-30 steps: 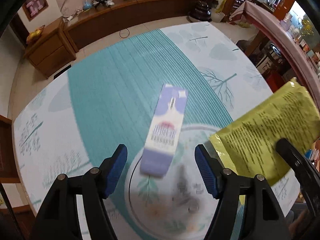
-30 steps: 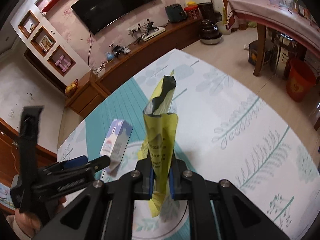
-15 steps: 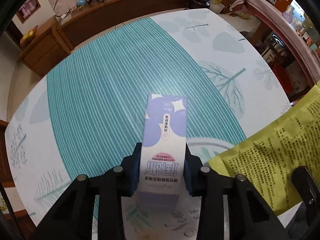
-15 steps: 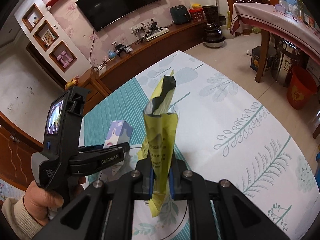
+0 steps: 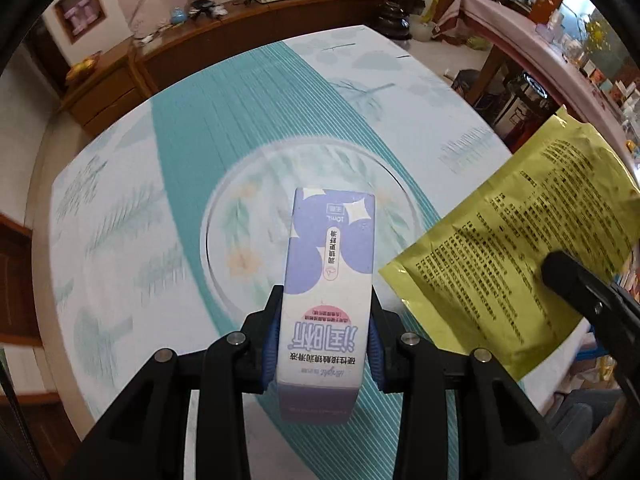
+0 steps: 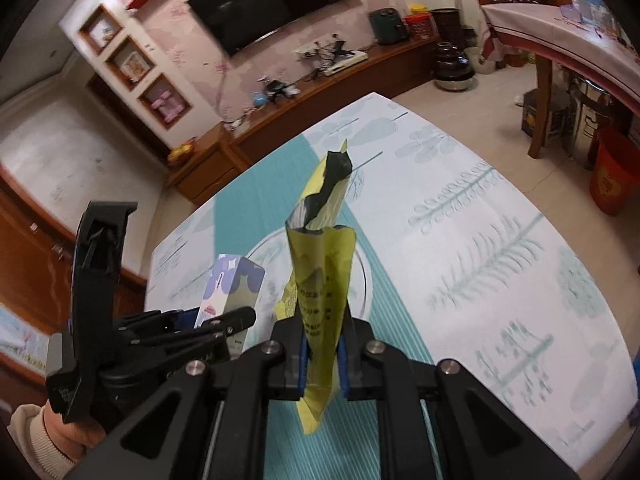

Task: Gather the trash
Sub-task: 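Carry the lavender milk box and yellow paper down over the bin with both tools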

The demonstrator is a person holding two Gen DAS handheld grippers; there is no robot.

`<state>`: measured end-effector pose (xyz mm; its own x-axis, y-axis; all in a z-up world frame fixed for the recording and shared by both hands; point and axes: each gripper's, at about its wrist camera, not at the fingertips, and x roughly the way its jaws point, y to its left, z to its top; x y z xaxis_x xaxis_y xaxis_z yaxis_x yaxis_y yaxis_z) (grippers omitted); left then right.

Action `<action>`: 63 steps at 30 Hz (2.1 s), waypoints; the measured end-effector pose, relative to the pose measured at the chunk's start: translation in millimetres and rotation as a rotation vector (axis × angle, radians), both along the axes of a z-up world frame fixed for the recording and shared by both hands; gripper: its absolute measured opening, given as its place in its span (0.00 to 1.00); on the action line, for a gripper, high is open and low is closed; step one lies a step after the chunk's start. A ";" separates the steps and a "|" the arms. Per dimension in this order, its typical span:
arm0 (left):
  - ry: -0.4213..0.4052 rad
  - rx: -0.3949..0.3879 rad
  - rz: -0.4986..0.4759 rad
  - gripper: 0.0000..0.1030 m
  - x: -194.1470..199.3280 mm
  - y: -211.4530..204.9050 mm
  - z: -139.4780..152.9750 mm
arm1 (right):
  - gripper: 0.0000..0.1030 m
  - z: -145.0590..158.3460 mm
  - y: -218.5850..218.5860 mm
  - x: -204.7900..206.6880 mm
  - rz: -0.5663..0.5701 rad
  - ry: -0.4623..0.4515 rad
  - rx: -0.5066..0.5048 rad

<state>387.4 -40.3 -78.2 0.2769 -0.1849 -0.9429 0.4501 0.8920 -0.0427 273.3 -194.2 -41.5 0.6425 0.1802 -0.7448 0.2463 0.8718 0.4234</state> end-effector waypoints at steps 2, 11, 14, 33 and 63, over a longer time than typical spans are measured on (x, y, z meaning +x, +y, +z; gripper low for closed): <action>-0.011 -0.010 0.033 0.33 -37.2 7.4 10.5 | 0.10 9.4 -2.0 -27.7 0.046 -0.016 -0.004; -0.003 -0.053 0.230 0.33 -210.0 19.7 28.8 | 0.10 31.8 -16.1 -174.6 0.324 -0.017 -0.053; 0.019 -0.046 0.248 0.33 -263.5 17.2 27.1 | 0.10 30.8 -18.7 -211.6 0.384 0.002 -0.056; 0.231 0.017 0.235 0.33 -398.5 -0.4 -111.4 | 0.11 -113.5 -3.6 -322.8 0.369 0.288 0.034; 0.297 0.035 0.375 0.34 -325.7 14.7 -339.3 | 0.11 -356.5 18.2 -259.2 0.316 0.509 -0.003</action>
